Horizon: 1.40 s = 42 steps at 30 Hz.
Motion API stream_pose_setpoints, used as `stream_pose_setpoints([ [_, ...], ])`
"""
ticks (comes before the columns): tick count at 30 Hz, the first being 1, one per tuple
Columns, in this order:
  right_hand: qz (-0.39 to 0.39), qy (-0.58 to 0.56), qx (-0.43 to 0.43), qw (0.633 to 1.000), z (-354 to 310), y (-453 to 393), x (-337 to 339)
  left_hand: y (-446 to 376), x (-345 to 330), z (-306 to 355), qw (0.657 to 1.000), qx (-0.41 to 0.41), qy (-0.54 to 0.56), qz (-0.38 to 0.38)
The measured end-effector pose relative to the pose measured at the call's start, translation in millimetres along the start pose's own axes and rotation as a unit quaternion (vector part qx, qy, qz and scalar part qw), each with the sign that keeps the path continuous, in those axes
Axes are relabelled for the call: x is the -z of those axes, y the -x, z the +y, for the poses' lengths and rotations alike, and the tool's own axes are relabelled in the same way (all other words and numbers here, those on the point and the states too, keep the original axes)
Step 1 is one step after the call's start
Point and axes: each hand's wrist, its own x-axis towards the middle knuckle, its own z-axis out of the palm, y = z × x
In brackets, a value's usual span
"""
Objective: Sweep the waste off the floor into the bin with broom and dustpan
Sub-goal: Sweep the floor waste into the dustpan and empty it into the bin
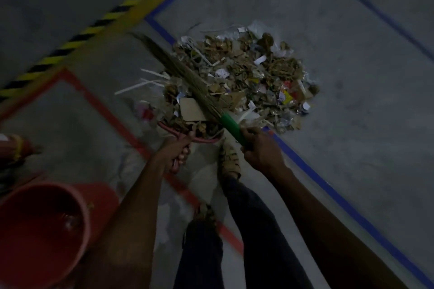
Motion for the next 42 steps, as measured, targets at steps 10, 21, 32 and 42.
stream_pose_setpoints([
  [10, 0.016, -0.024, 0.005, 1.0, -86, 155, 69, 202, 7, -1, 0.997, -0.047, 0.054, 0.015],
  [21, 0.007, 0.043, 0.177, 0.983, -97, 171, 142, 274, -25, -24, 0.968, -0.135, 0.19, 0.091],
  [32, -0.066, 0.071, 0.34, 0.935, -166, 171, 126, 357, 2, -94, 0.896, -0.183, 0.323, 0.246],
  [42, -0.113, 0.127, 0.414, 0.894, -272, 191, 53, 377, 73, -179, 0.84, -0.162, 0.416, 0.309],
])
